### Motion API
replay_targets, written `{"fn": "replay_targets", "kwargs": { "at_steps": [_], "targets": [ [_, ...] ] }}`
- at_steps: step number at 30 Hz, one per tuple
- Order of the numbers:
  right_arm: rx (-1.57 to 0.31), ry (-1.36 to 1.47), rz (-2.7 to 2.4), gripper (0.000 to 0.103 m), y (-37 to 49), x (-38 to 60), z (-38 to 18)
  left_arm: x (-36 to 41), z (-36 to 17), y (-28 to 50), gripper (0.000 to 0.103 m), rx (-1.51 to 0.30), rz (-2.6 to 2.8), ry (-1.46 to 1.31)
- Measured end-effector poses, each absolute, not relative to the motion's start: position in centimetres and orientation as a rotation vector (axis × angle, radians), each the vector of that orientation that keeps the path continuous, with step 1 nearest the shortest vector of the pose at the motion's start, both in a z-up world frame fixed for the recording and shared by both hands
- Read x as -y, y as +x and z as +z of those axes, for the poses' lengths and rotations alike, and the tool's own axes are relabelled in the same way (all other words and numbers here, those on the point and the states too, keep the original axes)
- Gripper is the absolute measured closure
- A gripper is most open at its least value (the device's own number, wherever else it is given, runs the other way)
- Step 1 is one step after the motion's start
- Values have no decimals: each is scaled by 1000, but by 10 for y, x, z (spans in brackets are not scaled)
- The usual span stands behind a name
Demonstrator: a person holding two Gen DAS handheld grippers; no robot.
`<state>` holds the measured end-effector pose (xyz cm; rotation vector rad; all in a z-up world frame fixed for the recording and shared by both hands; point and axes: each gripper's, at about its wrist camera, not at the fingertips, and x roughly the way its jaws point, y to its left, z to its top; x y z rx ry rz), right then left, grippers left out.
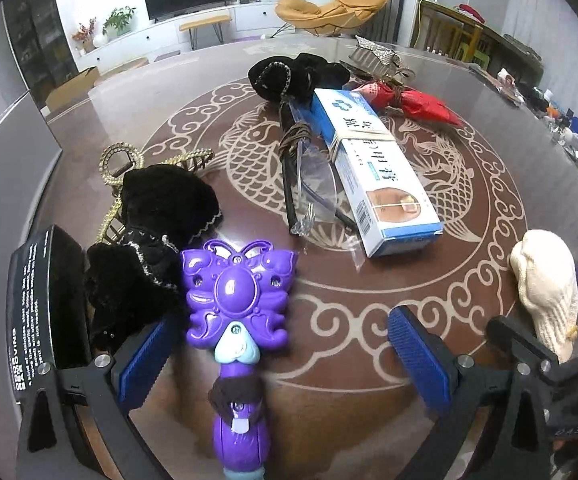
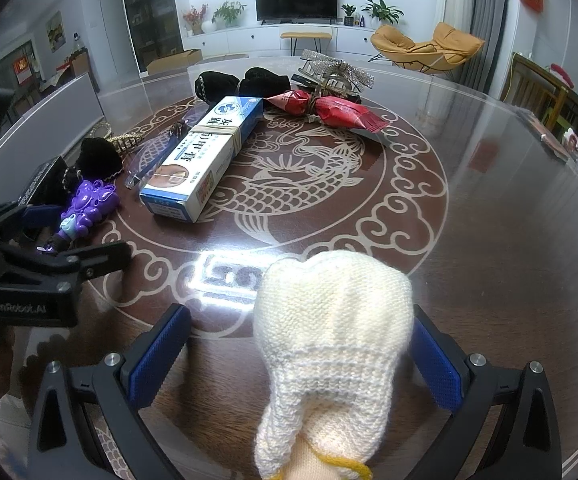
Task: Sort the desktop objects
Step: 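Lower the left tool onto the purple butterfly toy wand and close it, then lift the purple wand with the left tool while the right tool carries the glove toward the bin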
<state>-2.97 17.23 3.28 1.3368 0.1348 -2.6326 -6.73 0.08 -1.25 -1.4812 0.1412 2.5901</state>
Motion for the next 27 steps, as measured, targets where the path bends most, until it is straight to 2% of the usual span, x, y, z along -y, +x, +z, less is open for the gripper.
{"fn": "replay_targets", "kwargs": {
  "at_steps": [1, 2, 3, 4, 19, 25, 27],
  "targets": [
    [-135, 1337, -2633, 0, -29, -173, 33, 0, -11, -65, 9, -139, 2601, -1462],
    [-134, 1336, -2632, 0, -30, -173, 33, 1, -9, -62, 27, -137, 2616, -1437],
    [-132, 1336, -2632, 0, -30, -172, 33, 3, -5, -57, 38, -132, 2629, -1423],
    [-131, 1336, -2632, 0, -31, -172, 33, 6, -2, -55, 57, -123, 2643, -1414],
    [-113, 1329, -2629, 0, -30, -175, 34, 27, -2, 15, 58, 51, 2664, -1385],
    [342, 1139, -2517, 0, -17, -238, 57, 41, 2, 36, 58, 82, 2682, -1362],
    [403, 1159, -2545, 0, -12, -263, 56, 46, 3, 39, 58, 105, 2684, -1355]
  ]
}}
